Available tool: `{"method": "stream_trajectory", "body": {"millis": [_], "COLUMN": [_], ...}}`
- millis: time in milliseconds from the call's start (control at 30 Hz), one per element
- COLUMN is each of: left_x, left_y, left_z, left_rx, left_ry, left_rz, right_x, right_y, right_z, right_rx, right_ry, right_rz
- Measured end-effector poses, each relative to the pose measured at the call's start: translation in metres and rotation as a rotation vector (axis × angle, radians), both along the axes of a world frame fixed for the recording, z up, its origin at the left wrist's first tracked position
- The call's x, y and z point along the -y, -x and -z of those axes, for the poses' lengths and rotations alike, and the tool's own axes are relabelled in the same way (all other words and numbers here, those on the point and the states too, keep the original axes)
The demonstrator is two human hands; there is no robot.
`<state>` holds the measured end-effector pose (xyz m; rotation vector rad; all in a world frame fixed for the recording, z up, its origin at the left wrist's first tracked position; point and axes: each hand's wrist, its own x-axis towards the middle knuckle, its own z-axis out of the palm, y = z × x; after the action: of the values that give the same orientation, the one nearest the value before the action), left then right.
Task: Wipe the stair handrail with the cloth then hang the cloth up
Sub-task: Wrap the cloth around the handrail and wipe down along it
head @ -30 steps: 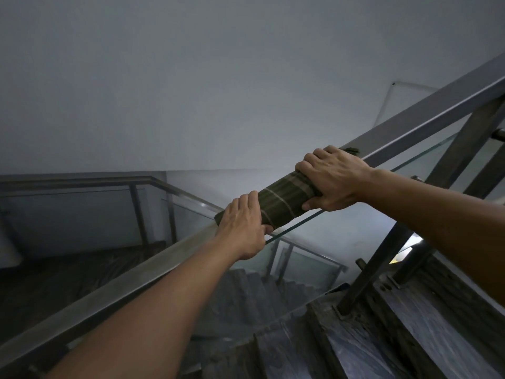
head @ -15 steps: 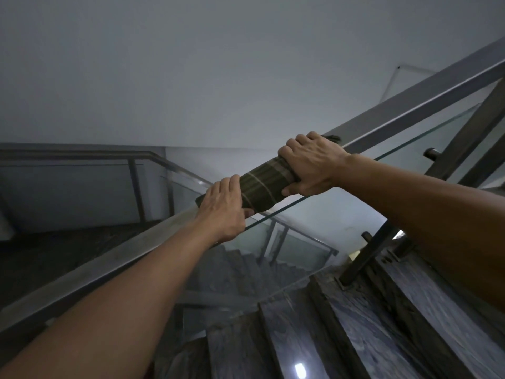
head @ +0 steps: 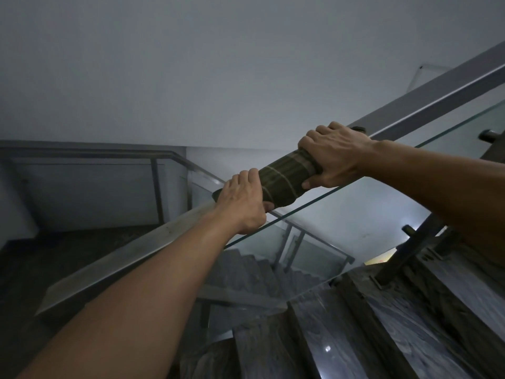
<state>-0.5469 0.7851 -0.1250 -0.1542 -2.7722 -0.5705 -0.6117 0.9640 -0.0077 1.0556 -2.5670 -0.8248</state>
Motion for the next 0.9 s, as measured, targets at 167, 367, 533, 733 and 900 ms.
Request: {"method": "stream_trajectory", "body": {"millis": [167, 367, 533, 733, 900], "left_x": [0.029, 0.075, 0.099, 0.142, 0.170], "left_y": [-0.013, -0.032, -0.040, -0.055, -0.067], "left_z": [0.018, 0.048, 0.066, 0.090, 0.108], "left_rx": [0.006, 0.022, 0.015, 0.082, 0.103], "left_ry": [0.000, -0.039, -0.065, -0.076, -0.044], "left_rz": [0.009, 0.005, 0.048, 0.054, 0.046], "right_x": [0.030, 0.076, 0.099, 0.152, 0.186], "right_y": [-0.012, -0.031, -0.041, -0.060, -0.073], "right_z": [0.018, 0.047, 0.065, 0.100, 0.122], "right_rx": [0.016, 0.033, 0.036, 0.096, 0.117], "right_ry": [0.007, 0.003, 0.012, 0.031, 0.029], "right_rz": [0.002, 0.005, 0.021, 0.009, -0.010]}}
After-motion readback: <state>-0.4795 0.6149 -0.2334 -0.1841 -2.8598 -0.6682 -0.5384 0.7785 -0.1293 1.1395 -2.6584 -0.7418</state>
